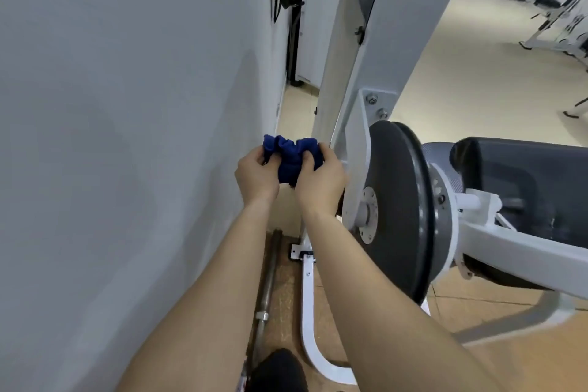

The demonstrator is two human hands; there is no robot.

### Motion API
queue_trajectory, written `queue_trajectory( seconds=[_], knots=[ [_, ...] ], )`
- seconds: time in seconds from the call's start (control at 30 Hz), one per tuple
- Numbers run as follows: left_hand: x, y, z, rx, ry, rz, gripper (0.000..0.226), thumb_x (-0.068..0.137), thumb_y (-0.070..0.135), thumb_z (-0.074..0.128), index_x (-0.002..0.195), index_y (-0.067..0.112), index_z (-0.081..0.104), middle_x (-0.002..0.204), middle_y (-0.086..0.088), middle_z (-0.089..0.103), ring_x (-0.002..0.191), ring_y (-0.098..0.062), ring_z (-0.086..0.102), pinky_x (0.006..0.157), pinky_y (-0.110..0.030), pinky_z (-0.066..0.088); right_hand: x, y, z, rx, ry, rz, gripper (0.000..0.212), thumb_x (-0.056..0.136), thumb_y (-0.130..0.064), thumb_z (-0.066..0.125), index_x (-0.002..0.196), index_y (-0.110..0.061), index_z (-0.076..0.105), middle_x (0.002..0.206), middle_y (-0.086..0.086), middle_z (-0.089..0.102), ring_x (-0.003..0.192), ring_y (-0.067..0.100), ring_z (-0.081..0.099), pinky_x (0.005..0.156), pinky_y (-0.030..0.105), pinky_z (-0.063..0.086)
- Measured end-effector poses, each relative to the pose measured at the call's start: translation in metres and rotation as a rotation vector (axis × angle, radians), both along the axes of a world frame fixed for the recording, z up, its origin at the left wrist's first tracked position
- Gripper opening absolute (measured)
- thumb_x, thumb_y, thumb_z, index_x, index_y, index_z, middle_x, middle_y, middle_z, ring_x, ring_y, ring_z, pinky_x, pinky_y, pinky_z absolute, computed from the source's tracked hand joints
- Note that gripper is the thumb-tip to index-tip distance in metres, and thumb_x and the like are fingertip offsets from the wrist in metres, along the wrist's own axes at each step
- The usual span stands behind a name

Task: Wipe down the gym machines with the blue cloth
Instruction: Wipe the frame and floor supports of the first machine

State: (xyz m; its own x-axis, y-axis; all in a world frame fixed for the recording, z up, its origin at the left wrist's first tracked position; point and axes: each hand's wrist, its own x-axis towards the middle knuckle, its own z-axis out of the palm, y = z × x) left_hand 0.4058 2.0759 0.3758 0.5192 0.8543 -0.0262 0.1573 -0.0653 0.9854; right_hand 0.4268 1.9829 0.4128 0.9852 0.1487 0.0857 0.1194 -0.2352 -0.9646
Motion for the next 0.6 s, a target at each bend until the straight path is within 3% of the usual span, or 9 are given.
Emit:
queue_trajectory(
  seconds=[0.13, 0.23, 0.33, 0.4, 0.5, 0.6],
  knots=[
    [0.02, 0.017, -0.052, -0.01, -0.071, -0.056, 0.02, 0.09, 0.017, 0.063, 0.076, 0.002, 0.061, 0.065, -0.002, 0.059, 0.063, -0.009, 0.049, 0.063, -0.027, 0.042, 0.002, 0.019, -0.065, 0.097, 0.005, -0.085, 0.035, 0.104, -0.013, 0.05, 0.089, -0.044, 0.047, 0.086, -0.024, 0.055, 0.079, -0.017, 0.054, 0.067, -0.002, 0.039],
    [0.039, 0.026, -0.091, -0.081, -0.178, -0.119, 0.017, 0.09, 0.012, 0.065, 0.073, 0.016, 0.066, 0.065, 0.011, 0.065, 0.066, -0.005, 0.057, 0.066, -0.025, 0.049, 0.012, 0.03, -0.111, 0.168, -0.027, -0.149, 0.033, 0.103, -0.012, 0.051, 0.094, -0.044, 0.052, 0.089, -0.026, 0.056, 0.085, -0.021, 0.054, 0.07, -0.003, 0.038],
    [0.059, 0.034, -0.126, -0.102, -0.259, -0.169, 0.018, 0.089, 0.012, 0.067, 0.071, 0.019, 0.067, 0.062, 0.013, 0.064, 0.063, -0.003, 0.055, 0.063, -0.025, 0.048, 0.031, 0.039, -0.152, 0.237, -0.079, -0.242, 0.024, 0.102, -0.017, 0.055, 0.115, -0.034, 0.064, 0.103, -0.019, 0.062, 0.1, -0.001, 0.059, 0.088, 0.014, 0.048],
    [0.077, 0.04, -0.146, -0.106, -0.324, -0.198, 0.011, 0.086, 0.016, 0.068, 0.075, 0.017, 0.07, 0.068, 0.006, 0.068, 0.066, -0.007, 0.056, 0.066, -0.031, 0.048, 0.051, 0.044, -0.172, 0.273, -0.158, -0.291, 0.025, 0.101, -0.018, 0.057, 0.114, -0.038, 0.063, 0.106, -0.017, 0.064, 0.105, 0.006, 0.061, 0.093, 0.026, 0.052],
    [0.109, 0.047, -0.163, -0.053, -0.423, -0.231, 0.008, 0.081, 0.025, 0.07, 0.082, 0.017, 0.073, 0.078, -0.003, 0.073, 0.071, -0.011, 0.059, 0.07, -0.037, 0.052, 0.094, 0.048, -0.19, 0.311, -0.297, -0.342, 0.025, 0.099, -0.019, 0.061, 0.122, -0.027, 0.066, 0.117, -0.012, 0.063, 0.11, 0.008, 0.06, 0.095, 0.027, 0.052],
    [0.145, 0.05, -0.16, 0.059, -0.506, -0.263, 0.015, 0.081, 0.027, 0.068, 0.081, 0.012, 0.07, 0.076, -0.009, 0.07, 0.069, -0.012, 0.058, 0.068, -0.037, 0.052, 0.133, 0.056, -0.195, 0.397, -0.46, -0.4, 0.03, 0.097, -0.019, 0.064, 0.127, -0.02, 0.066, 0.126, -0.011, 0.05, 0.118, 0.016, 0.057, 0.094, 0.022, 0.049]
  ],
)
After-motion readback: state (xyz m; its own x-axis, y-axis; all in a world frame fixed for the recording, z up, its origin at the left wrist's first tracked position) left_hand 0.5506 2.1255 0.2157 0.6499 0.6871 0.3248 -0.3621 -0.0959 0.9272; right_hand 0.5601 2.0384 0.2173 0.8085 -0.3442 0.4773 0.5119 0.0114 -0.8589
